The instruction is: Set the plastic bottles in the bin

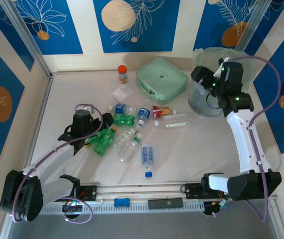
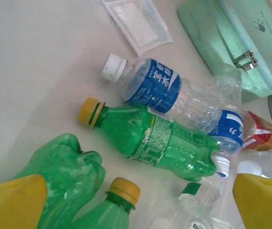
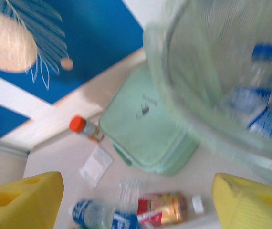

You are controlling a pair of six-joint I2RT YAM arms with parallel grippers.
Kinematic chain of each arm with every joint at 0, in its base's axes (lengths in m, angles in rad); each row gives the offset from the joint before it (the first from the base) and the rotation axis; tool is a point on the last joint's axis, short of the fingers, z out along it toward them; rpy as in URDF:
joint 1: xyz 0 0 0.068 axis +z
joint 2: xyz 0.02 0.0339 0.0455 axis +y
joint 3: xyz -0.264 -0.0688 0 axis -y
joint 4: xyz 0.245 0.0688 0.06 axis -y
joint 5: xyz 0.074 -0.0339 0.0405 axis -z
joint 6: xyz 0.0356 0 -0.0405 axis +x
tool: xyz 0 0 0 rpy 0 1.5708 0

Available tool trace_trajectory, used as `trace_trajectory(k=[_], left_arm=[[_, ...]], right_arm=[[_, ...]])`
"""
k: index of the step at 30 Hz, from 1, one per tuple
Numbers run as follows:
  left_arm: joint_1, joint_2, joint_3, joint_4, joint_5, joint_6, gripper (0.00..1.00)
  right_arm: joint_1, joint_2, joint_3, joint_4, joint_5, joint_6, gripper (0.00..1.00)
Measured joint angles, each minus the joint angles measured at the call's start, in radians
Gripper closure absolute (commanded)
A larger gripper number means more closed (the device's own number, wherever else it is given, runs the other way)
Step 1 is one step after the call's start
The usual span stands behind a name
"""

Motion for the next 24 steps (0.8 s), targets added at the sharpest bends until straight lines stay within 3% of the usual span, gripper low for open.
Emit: trace_trajectory(k=[6,11,24], left_arm=[[0.000,0.006,0.010,0.007,0.024,0.008,0.01],[0.000,0.003,0.010,0.006,0.026,0.026,0.01],[0.000,-0.050,-0.023,-0.001,0.025,0.033,0.01]], right_arm=[[0.152,-0.055,-0.243,0.020,0.095,0.097,0.17],[0.243,-0.010,-0.387,0.040,0.146,0.216,0.15],[0.232,0.278,-0.446,0.149,0.201,0.578,0.14]])
